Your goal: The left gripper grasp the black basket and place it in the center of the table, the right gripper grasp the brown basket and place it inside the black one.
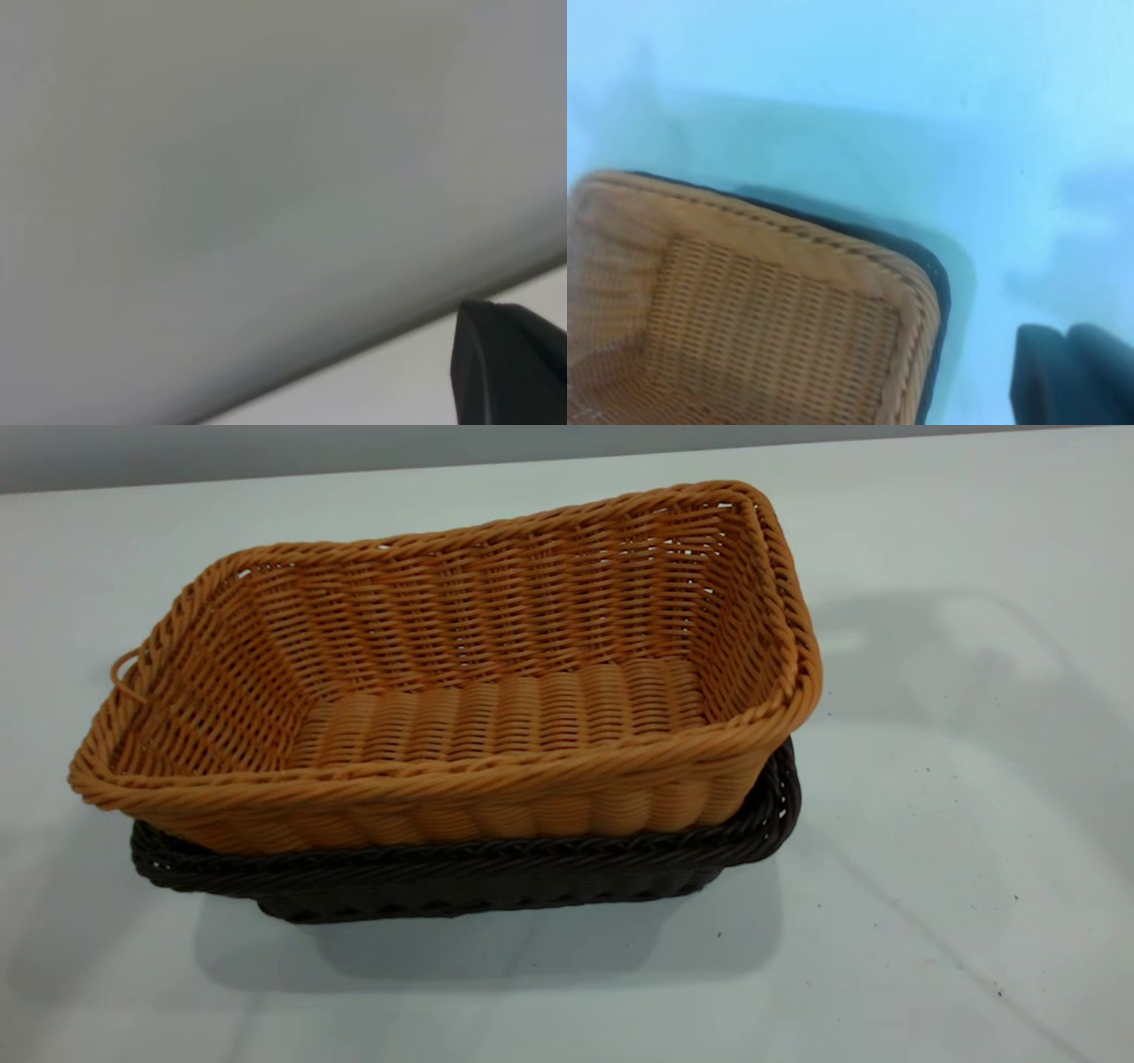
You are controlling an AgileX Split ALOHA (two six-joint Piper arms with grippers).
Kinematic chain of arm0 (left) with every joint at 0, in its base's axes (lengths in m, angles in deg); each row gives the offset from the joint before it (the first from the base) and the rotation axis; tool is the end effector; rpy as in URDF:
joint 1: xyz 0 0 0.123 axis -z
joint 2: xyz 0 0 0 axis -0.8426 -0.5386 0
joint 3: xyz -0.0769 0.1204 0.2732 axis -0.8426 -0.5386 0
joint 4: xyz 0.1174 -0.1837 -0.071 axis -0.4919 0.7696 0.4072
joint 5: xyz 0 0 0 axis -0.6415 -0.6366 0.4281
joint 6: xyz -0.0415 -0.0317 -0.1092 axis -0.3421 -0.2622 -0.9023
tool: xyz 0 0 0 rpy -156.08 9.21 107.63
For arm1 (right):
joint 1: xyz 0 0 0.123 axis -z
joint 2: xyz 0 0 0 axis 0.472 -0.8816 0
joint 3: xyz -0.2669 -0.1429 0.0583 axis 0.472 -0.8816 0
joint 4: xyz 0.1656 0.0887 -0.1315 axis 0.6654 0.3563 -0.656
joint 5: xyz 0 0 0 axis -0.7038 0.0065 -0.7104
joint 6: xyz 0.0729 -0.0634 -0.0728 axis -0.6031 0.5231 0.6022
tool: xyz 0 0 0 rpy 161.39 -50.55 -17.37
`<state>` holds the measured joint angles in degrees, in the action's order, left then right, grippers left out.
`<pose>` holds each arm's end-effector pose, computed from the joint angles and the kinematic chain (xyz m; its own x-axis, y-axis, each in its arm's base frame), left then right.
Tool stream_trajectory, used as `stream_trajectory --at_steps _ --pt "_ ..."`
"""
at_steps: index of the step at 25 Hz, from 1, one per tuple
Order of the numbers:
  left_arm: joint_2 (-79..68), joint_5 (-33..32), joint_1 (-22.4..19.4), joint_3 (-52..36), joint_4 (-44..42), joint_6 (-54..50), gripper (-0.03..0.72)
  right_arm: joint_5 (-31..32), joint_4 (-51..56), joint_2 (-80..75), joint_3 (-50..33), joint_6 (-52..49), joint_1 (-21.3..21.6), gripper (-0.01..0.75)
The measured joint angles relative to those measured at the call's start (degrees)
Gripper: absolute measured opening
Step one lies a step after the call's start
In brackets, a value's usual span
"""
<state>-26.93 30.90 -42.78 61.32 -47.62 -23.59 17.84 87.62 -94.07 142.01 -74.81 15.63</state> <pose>0.3206 -0.0593 0.4484 -0.3332 0.4509 -0.8281 0.2080 0.8917 0.4019 0.3408 0.1106 0.3692 -0.8831 -0.1403 -0.4476 -0.2852 0.9182 0.2750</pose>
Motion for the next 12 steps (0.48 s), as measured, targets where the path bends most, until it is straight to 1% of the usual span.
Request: stream_trajectory --at_steps 4,8,12 --pt "6.1 -6.9 0.0 0.0 -0.1 0.0 -0.001 0.1 -1.3 5.8 -0.1 0.5 0.0 0.003" --pt "13.0 -18.2 0.0 0.0 0.3 0.0 -0.001 0.1 -2.4 12.9 -0.1 0.7 0.0 0.001" --pt "20.2 -30.2 0.0 0.0 2.8 0.0 -0.001 0.0 -3.9 21.7 -0.5 0.9 0.0 0.000"
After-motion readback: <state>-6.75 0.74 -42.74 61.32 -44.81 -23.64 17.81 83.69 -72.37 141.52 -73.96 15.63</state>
